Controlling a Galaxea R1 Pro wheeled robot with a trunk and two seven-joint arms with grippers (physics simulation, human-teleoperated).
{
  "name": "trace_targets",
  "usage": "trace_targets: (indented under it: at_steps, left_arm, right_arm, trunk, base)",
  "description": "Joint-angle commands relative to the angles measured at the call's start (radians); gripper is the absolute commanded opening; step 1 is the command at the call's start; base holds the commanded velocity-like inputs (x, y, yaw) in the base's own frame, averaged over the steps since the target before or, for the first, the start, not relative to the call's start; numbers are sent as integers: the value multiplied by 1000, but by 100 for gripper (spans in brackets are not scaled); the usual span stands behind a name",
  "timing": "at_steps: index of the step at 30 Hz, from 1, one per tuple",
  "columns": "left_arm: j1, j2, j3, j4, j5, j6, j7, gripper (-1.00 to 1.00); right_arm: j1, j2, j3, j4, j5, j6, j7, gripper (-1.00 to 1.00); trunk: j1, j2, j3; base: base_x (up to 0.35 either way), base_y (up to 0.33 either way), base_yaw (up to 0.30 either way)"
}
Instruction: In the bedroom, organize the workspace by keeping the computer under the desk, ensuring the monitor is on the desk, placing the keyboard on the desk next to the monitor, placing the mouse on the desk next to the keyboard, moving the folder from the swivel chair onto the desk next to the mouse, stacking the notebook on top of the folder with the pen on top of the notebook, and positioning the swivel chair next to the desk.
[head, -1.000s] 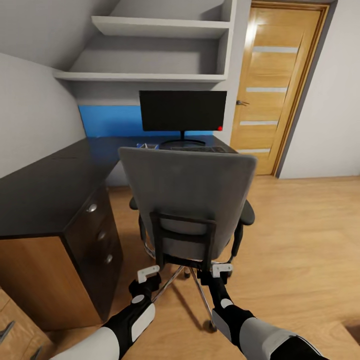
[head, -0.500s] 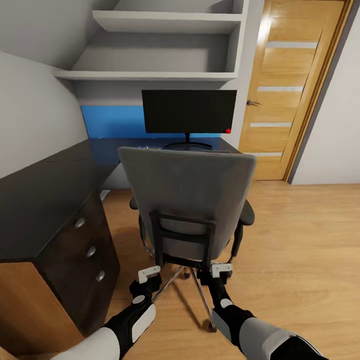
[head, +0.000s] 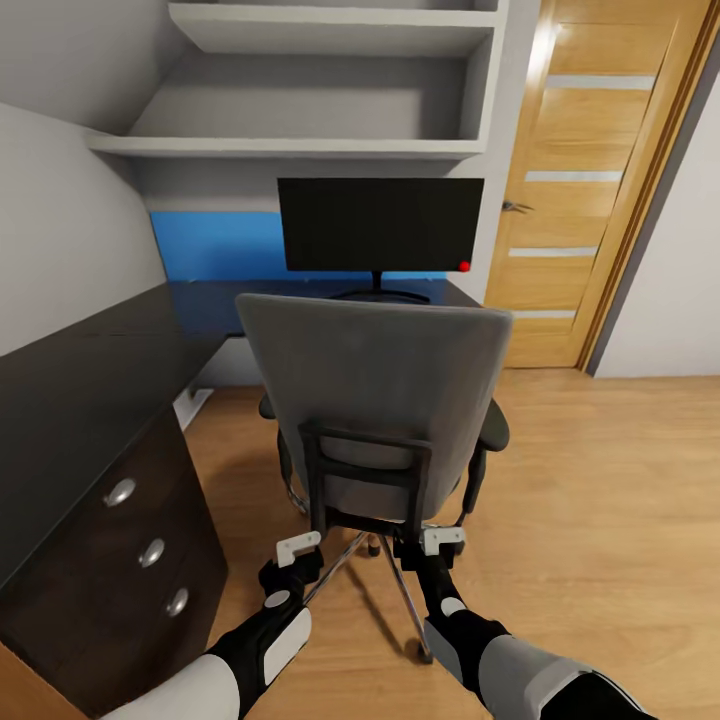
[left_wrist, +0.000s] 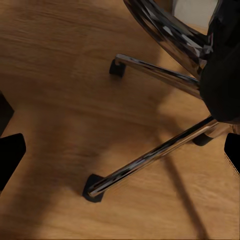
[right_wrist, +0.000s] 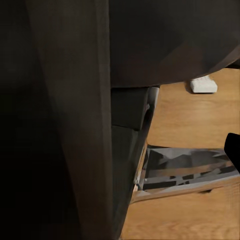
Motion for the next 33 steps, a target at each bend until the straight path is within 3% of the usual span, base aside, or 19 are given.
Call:
trace_targets:
  at_steps: [1, 18, 27, 33]
  left_arm:
    - [-1, 0, -9, 0, 7, -6, 4, 100]
    - [-1, 1, -9, 0, 7, -7, 5, 100]
    - [-1, 1, -9, 0, 7, -7, 6, 100]
    - [-1, 2, -8, 0, 7, -7, 5, 100]
  right_arm:
    - [-1, 0, 1, 1, -12, -4, -6, 100]
    - [-1, -1, 1, 2, -12, -4, -6, 100]
    - [-1, -1, 1, 2, -12, -4, -6, 100]
    - [-1, -1, 1, 2, -12, -4, -5, 100]
  trunk:
    - [0, 0, -1]
    - [0, 0, -1]
    - [0, 0, -1]
    - [0, 0, -1]
  base:
    - [325, 14, 0]
    - [319, 15, 0]
    - [209, 0, 0]
    - [-2, 0, 0]
